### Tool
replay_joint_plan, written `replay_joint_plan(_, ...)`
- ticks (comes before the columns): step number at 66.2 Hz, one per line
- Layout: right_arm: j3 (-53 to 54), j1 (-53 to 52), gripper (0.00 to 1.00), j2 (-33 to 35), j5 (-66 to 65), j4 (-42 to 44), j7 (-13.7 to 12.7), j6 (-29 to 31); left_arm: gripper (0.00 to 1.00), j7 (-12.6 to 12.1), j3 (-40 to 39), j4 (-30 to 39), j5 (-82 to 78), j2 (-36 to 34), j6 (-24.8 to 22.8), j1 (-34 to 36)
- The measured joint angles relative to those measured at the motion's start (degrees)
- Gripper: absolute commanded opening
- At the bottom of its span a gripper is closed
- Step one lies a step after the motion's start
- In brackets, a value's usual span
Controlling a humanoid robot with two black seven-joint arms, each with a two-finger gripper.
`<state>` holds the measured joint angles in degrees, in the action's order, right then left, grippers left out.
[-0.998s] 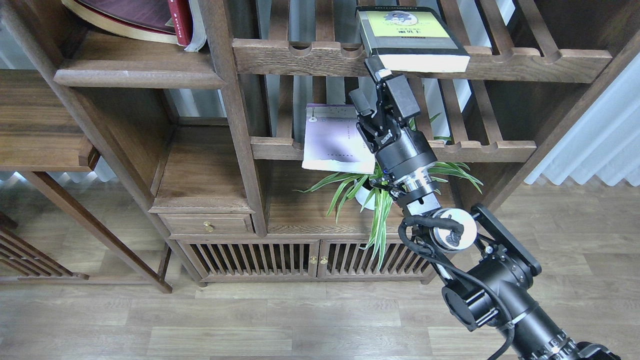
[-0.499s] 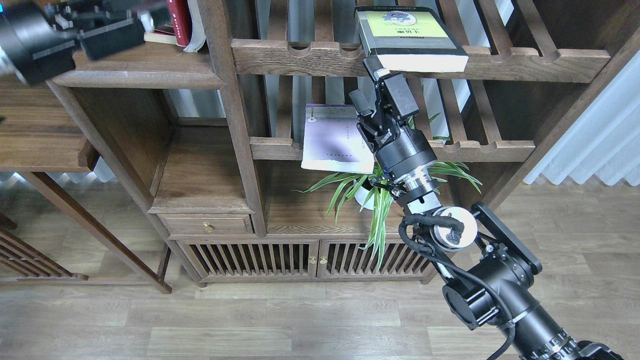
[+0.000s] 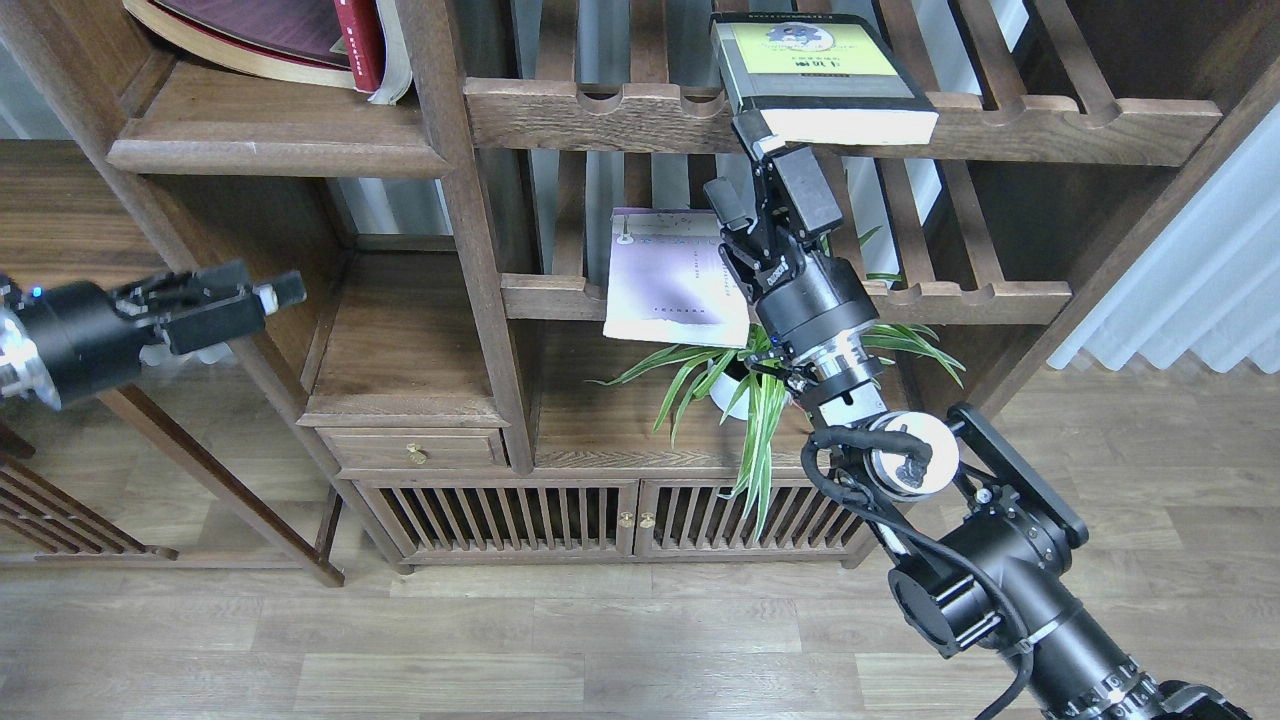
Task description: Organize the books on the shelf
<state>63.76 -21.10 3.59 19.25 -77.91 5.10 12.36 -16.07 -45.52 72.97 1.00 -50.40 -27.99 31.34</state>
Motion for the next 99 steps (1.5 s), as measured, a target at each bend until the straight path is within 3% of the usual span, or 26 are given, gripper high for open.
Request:
replay_joint_plan(18,5.50,-0.07,0.99,2.63,-0.01,0.15,0.00,-1.36,1.00,-0.09,-0.25,-0.18,-0.15,0.42,0.00,-0.81)
replay_joint_plan(29,7.35,-0.40,0.92,3.00,0.06,0.18,0.00,-4.53,1.00,-0.10,-0.02,-0.36,-0.32,0.79,-0.01,-0.92)
replay_joint_plan(32,7.51,-0.44,0.90,2.99,0.15,0.18,0.00,-5.43,1.00,-0.10,-0.02,-0.52,-0.33,0.81,-0.01,-0.93)
replay_joint_plan(38,7.64,-0.65,0.75,2.76,0.24,0.13,0.00,-6.46,1.00,-0.14,-0.02,-0.87,-0.33,0.81,-0.01,-0.93)
replay_joint_plan(43,7.70,-0.93,0.73,2.50,0.37,-0.02,0.00,-6.71,1.00,-0.16,-0.20,-1.11,-0.33,0.81,-0.02,-0.93)
replay_joint_plan(49,7.75,-1.28,0.63,2.31,0.49,-0.11,0.00,-6.79,1.00,-0.22,-0.31,-1.22,-0.40,0.77,-0.02,-0.93)
replay_joint_plan(58,8.27,-1.45,0.60,2.22,0.60,-0.26,0.00,-6.77,1.00,-0.48,-0.35,-1.25,-0.60,0.76,-0.02,-0.93)
replay_joint_plan(67,8.33,-0.75,0.36,2.38,0.59,-0.34,0.00,-6.71,1.00,-0.55,-0.51,-1.25,-1.47,1.22,-0.02,-0.93)
replay_joint_plan(71,8.34,-0.16,0.15,2.38,0.59,-0.34,0.04,-6.45,1.00,-0.55,-0.51,-1.25,-1.64,1.43,-0.02,-0.93)
replay_joint_plan(74,8.43,0.38,0.06,2.35,0.73,-0.48,0.07,-6.15,1.00,-0.55,-0.53,-1.25,-1.69,1.49,-0.02,-0.93)
replay_joint_plan(91,8.53,3.78,0.05,2.37,3.11,-2.00,0.10,-2.23,1.00,-0.55,-0.71,-1.25,-1.72,1.53,-0.02,-0.93)
replay_joint_plan(99,8.38,7.01,0.05,2.17,5.00,-5.53,0.10,2.80,1.00,-0.55,-0.72,-1.34,-1.77,1.70,-0.02,-0.95)
